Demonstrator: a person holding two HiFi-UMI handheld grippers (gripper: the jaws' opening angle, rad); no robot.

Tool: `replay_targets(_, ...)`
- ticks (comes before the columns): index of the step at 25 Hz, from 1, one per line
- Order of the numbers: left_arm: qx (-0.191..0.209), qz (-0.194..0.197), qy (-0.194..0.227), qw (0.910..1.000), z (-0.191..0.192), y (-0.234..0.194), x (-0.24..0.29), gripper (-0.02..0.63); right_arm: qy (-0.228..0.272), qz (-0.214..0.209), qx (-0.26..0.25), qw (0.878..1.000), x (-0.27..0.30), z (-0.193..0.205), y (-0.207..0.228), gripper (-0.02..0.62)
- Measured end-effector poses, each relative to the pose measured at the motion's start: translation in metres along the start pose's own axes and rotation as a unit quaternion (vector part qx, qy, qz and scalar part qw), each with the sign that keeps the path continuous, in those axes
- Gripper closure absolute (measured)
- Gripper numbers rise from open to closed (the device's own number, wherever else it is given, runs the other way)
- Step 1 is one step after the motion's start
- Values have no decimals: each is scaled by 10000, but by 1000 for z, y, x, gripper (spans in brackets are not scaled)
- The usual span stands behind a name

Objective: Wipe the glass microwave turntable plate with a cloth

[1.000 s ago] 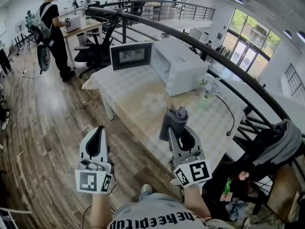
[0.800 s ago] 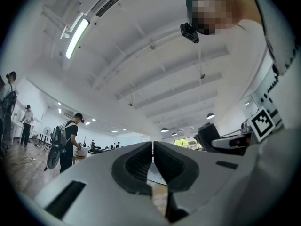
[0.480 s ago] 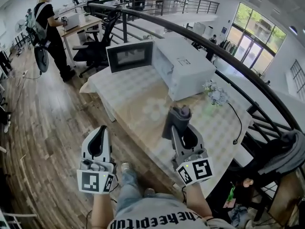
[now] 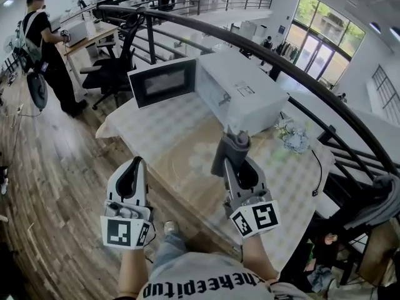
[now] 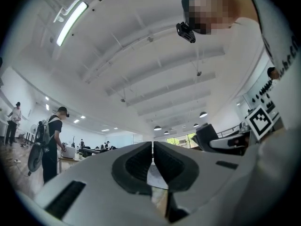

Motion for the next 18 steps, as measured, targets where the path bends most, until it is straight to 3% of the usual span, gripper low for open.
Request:
replay_targets(6, -67, 239, -3, 9997, 15, -36, 54, 594, -131, 249, 121, 9995, 54, 18, 12, 491)
replay_targets(11, -173, 469, -42, 9987, 34, -56, 92, 594, -508, 444, 552, 9962, 92, 50, 24, 491)
replay_targets(15, -262, 649, -143, 9974, 52, -64, 115, 594, -1075, 618, 1000, 9872, 107, 94, 32, 491)
replay_targets(18, -309, 744, -244, 9965, 67, -69, 130, 594, -1566, 763, 1462, 9738, 115, 132, 38, 491)
Point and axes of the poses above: the fingertips, and each gripper's own axes: x forward along the fingers, y to its right, z out of its underside, the point moved 2 cm from there along -x, backward along the fingers, and after that the axes turned 13 degrees about -z, right-handed, at the moved point
